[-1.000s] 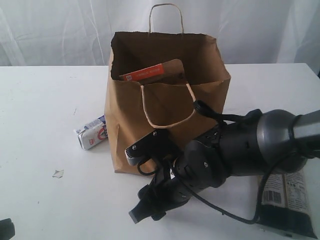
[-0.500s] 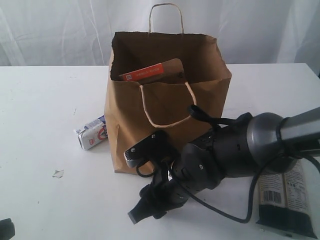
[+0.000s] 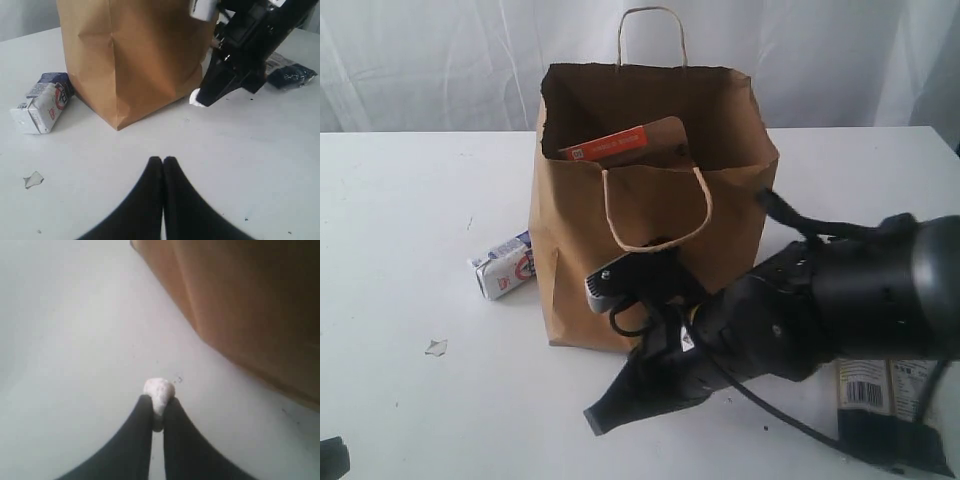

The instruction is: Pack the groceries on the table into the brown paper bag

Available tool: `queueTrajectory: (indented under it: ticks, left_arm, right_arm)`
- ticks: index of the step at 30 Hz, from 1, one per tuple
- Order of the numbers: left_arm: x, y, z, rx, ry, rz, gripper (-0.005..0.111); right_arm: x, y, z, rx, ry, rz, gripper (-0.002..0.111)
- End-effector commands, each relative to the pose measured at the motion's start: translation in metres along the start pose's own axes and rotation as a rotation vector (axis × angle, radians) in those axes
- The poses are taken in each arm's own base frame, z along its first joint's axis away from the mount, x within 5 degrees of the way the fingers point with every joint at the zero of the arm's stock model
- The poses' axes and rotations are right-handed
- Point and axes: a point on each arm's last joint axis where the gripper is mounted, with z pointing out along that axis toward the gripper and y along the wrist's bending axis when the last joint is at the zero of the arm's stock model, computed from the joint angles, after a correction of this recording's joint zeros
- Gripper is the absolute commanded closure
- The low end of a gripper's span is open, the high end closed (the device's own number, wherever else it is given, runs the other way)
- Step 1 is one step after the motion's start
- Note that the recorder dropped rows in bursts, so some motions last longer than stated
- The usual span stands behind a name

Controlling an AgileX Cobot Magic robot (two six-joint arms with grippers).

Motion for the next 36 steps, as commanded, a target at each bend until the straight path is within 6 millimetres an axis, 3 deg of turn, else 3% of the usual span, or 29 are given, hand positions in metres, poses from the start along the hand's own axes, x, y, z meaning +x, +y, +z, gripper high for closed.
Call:
queueTrajectory:
  ticks: [1,7,19,25,29,33,36]
  left_arm:
    - [0.001,0.000,0.000,0.007,-0.003,-0.003,0.107]
    - [0.001,0.000,0.000,0.007,-0.003,-0.003,0.107]
    - [0.001,0.000,0.000,0.007,-0.003,-0.003,0.107]
    - [0.001,0.000,0.000,0.007,-0.003,-0.003,0.107]
    - [0.001,0.000,0.000,0.007,-0.003,-0.003,0.107]
    - [0.001,0.000,0.000,0.007,-0.003,-0.003,0.107]
    - [0.001,0.000,0.000,0.007,-0.003,-0.003,0.107]
  right_arm:
    - [0.015,0.000,-0.028,-0.012,-0.015,0.024,0.108]
    - [0.036,0.000,-0.073,-0.041,-0.088,0.084,0.108]
    - [0.044,0.004,-0.175,-0.108,-0.377,0.049,0.108]
    - [0.014,-0.002,-0.226,0.029,-0.587,-0.058,0.108]
    - [-0.016,-0.015,-0.242,0.183,-0.630,-0.079,0.108]
    - [-0.050,-0.028,-0.236,0.270,-0.619,-0.066,0.108]
    - [-0.074,-0.039,-0.220,0.310,-0.576,-0.040,0.108]
